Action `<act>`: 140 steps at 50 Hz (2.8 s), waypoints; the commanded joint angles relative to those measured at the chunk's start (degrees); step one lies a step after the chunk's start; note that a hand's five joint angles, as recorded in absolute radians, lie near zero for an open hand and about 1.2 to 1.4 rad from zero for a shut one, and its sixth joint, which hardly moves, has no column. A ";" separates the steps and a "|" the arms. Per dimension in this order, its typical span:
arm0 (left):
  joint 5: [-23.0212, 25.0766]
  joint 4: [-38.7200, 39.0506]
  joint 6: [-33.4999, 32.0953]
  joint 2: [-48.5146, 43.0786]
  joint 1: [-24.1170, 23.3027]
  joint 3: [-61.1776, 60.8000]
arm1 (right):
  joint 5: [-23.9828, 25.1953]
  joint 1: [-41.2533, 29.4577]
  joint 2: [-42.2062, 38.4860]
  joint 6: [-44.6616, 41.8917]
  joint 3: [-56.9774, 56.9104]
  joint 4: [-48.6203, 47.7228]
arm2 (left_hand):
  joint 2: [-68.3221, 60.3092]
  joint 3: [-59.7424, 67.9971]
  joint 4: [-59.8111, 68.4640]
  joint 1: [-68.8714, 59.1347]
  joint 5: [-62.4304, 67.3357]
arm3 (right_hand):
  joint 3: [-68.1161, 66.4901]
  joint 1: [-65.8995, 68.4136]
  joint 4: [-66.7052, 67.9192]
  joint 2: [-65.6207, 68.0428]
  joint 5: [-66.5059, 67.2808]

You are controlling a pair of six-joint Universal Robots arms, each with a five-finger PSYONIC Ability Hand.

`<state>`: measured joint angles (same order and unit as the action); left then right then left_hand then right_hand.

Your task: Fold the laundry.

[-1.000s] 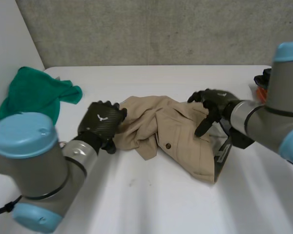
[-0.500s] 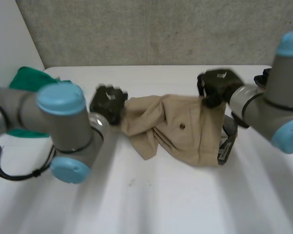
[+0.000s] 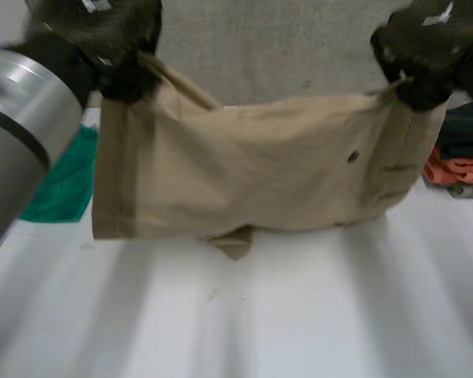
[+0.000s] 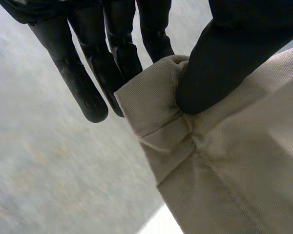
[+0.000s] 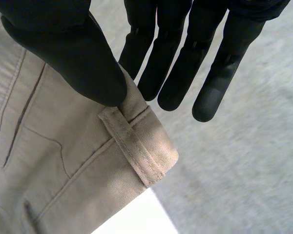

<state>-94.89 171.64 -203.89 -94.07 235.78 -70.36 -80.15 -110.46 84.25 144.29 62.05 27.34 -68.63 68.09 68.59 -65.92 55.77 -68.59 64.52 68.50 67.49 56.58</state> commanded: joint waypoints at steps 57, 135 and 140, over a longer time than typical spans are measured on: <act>0.23 29.63 -0.02 -29.60 1.18 -9.18 | -6.60 -2.40 -36.00 1.43 6.06 -37.46 | -11.37 11.91 11.41 -14.08 14.23 | -11.41 15.48 11.50 12.51 13.42; -1.00 41.49 -19.36 -34.79 -1.64 40.63 | -5.98 -1.78 -23.61 -7.28 -10.81 -62.48 | -11.37 11.91 11.41 -14.08 14.23 | -11.41 15.48 11.50 12.51 13.42; -1.70 39.23 -14.97 -32.94 -0.59 42.59 | -4.93 -1.43 -22.64 -3.23 -11.08 -65.05 | -11.37 11.91 11.41 -14.08 14.23 | -11.41 15.48 11.50 12.51 13.42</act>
<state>-95.93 212.38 -223.68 -129.33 234.39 -30.51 -86.24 -111.99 60.34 136.61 51.78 -33.42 -68.74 68.35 68.85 -65.92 55.77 -68.62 64.47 68.71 68.58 57.14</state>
